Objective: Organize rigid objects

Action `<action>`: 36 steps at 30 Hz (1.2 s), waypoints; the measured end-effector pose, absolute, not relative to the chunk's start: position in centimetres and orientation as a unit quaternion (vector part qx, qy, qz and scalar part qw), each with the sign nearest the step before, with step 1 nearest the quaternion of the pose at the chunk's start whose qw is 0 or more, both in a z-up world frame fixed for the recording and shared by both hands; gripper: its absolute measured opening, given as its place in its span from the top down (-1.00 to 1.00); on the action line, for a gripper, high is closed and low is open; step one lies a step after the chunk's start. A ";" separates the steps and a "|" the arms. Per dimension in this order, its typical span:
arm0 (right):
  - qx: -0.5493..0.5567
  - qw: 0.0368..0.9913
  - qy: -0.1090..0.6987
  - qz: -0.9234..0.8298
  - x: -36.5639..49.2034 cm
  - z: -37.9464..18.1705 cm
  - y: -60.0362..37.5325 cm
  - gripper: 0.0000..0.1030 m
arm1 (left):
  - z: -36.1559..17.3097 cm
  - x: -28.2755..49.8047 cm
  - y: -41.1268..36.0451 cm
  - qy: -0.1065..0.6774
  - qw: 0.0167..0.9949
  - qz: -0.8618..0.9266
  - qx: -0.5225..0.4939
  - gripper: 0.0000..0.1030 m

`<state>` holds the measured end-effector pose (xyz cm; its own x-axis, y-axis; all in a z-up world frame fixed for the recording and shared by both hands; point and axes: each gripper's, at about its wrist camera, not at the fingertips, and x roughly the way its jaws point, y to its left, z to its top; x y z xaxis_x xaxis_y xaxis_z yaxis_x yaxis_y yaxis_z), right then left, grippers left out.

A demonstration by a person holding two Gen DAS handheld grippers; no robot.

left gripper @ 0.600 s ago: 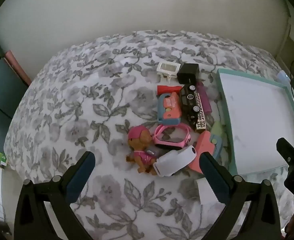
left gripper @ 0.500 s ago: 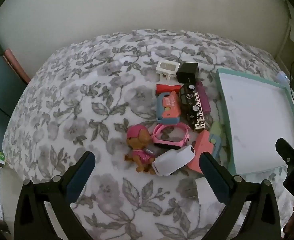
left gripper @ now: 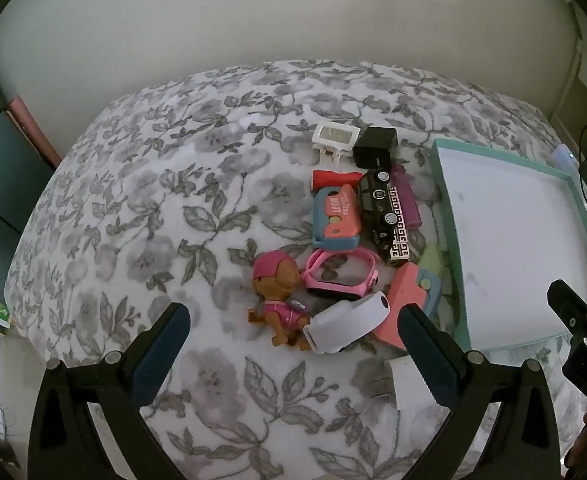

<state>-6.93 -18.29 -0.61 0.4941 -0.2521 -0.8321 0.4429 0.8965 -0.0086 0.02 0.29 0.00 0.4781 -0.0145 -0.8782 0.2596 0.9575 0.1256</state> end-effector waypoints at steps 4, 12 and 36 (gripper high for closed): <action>0.105 0.858 0.460 -0.202 -6.9 -0.9 -18.4 -1.00 | -0.1 0.2 0.3 0.506 0.850 -0.078 0.120 -1.00; 0.104 0.858 0.460 -0.201 -6.8 -1.0 -18.4 -1.00 | -0.3 0.3 0.3 0.509 0.849 -0.074 0.120 -1.00; 0.096 0.857 0.466 -0.201 -6.6 -1.1 -18.2 -1.00 | -0.6 0.5 0.5 0.524 0.842 -0.065 0.109 -1.00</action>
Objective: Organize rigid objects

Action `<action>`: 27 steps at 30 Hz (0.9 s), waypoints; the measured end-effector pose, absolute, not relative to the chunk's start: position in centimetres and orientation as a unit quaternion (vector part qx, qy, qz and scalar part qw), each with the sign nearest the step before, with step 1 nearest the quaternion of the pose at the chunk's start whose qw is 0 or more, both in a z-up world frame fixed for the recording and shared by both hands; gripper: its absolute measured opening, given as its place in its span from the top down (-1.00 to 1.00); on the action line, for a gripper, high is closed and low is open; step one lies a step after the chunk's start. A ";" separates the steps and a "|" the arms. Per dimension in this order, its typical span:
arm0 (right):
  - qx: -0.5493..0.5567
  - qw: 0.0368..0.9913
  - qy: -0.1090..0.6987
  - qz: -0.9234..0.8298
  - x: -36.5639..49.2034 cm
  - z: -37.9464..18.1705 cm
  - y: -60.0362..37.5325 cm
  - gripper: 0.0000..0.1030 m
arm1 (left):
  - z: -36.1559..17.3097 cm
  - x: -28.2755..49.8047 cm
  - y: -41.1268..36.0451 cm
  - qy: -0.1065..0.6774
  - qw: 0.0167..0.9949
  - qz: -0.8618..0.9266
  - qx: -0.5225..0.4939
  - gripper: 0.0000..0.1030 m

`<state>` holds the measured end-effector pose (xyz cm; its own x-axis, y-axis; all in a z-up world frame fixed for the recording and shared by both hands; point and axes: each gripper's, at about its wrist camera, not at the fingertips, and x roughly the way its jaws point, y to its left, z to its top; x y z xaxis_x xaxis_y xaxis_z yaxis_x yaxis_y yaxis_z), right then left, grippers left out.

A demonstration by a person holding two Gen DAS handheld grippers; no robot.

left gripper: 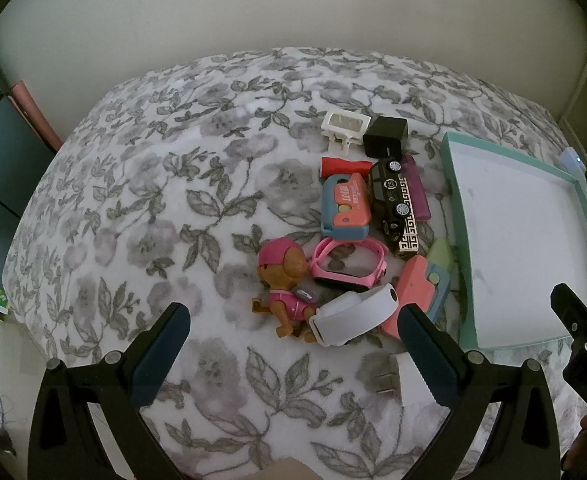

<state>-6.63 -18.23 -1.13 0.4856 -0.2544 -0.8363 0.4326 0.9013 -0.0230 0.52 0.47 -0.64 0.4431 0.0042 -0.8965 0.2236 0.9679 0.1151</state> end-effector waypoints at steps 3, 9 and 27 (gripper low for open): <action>0.096 0.857 0.466 -0.201 -6.6 -1.1 -18.2 -1.00 | -0.7 0.5 0.4 0.524 0.842 -0.066 0.109 -1.00; 0.094 0.856 0.467 -0.200 -6.6 -1.2 -18.2 -1.00 | -0.8 0.5 0.3 0.524 0.842 -0.067 0.111 -1.00; 0.091 0.855 0.470 -0.198 -6.4 -1.2 -18.1 -1.00 | -1.0 0.5 0.6 0.527 0.840 -0.068 0.111 -1.00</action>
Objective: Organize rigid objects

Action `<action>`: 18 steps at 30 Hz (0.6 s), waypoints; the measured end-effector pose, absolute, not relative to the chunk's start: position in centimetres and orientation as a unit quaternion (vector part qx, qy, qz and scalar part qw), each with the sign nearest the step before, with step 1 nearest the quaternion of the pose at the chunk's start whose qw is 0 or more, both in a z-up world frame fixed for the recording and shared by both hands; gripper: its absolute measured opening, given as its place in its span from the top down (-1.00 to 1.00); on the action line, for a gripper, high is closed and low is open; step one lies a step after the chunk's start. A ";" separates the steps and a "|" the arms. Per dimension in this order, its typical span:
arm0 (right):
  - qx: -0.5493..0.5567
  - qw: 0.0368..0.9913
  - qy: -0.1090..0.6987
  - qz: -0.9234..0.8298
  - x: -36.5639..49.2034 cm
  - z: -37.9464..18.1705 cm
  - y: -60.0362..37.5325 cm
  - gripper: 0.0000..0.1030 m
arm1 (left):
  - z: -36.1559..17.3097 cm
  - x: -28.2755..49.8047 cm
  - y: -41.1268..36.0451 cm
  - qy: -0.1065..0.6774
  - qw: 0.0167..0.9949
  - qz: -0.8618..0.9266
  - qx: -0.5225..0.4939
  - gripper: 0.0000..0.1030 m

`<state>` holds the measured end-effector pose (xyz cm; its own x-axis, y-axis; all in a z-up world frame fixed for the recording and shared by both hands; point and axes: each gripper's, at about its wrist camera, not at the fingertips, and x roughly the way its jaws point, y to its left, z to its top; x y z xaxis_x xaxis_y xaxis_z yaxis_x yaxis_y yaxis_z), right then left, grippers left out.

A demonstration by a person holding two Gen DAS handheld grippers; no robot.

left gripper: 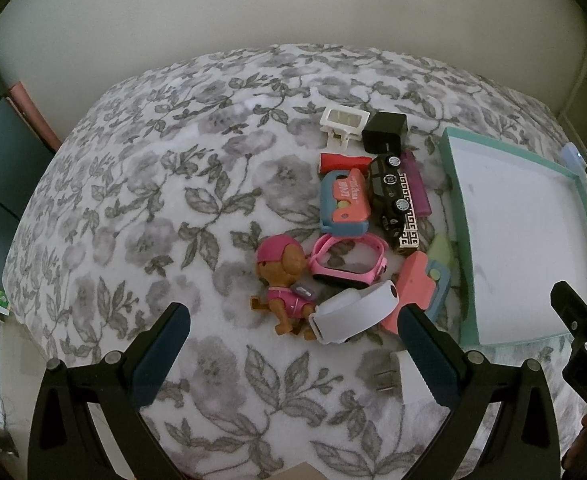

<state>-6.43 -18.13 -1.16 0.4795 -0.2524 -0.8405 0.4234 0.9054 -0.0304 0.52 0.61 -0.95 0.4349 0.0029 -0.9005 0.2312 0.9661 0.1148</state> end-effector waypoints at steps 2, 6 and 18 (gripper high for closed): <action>0.091 0.855 0.471 -0.197 -6.4 -1.1 -18.1 -1.00 | -1.0 0.5 0.7 0.528 0.839 -0.068 0.111 -1.00; 0.091 0.855 0.471 -0.197 -6.4 -1.2 -18.1 -1.00 | -0.9 0.5 0.7 0.528 0.839 -0.068 0.111 -1.00; 0.105 0.874 0.446 -0.162 -6.7 0.0 -16.9 -1.00 | -0.3 1.5 3.1 0.528 0.846 -0.041 0.061 -1.00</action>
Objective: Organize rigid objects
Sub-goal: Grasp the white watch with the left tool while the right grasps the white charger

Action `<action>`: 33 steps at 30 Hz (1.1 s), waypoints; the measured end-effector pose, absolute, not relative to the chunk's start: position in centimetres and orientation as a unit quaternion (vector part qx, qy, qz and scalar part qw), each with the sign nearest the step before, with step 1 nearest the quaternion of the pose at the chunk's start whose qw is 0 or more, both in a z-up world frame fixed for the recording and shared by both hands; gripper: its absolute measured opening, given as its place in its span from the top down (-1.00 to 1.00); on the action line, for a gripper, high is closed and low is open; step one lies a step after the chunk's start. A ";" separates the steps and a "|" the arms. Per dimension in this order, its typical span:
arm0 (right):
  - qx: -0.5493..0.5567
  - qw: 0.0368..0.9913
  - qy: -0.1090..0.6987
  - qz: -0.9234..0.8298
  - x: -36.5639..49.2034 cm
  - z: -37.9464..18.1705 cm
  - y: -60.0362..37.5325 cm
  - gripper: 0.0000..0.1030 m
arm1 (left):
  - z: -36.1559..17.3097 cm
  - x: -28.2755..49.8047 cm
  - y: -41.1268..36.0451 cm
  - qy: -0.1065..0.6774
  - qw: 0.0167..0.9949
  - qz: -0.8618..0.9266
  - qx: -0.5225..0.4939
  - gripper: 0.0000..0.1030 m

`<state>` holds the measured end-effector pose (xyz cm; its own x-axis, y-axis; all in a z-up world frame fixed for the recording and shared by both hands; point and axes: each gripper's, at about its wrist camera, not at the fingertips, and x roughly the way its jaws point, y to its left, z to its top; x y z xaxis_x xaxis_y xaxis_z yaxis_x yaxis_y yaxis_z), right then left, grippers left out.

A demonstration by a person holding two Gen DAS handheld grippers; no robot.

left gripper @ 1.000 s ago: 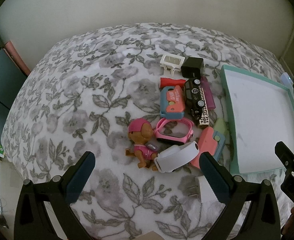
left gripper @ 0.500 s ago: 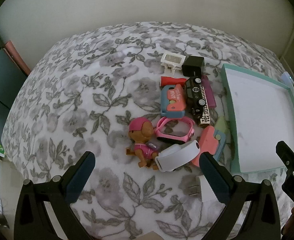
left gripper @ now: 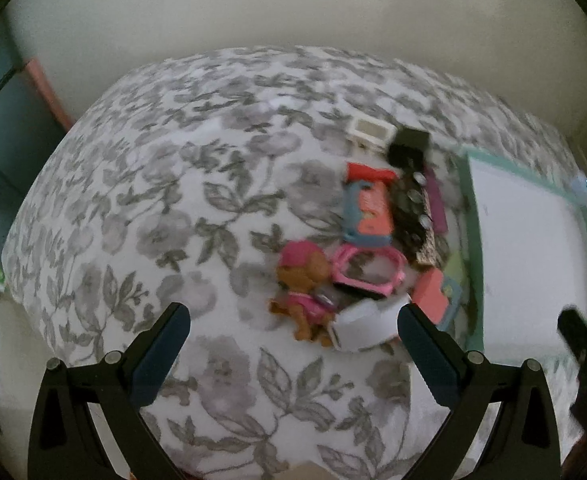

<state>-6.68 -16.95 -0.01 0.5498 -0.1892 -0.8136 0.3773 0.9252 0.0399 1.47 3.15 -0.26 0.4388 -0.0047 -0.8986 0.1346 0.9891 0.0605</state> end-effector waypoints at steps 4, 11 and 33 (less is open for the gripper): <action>0.116 0.877 0.453 -0.112 -5.9 0.2 -14.9 -1.00 | 0.1 2.1 5.0 0.523 0.851 -0.018 0.043 -1.00; 0.110 0.867 0.484 -0.042 -4.6 -1.0 -11.1 -1.00 | -1.4 3.0 9.2 0.546 0.837 0.030 0.023 -1.00; 0.097 0.808 0.581 0.000 -3.3 -5.2 -7.3 -0.62 | -3.3 3.4 6.3 0.597 0.801 -0.035 0.019 -1.00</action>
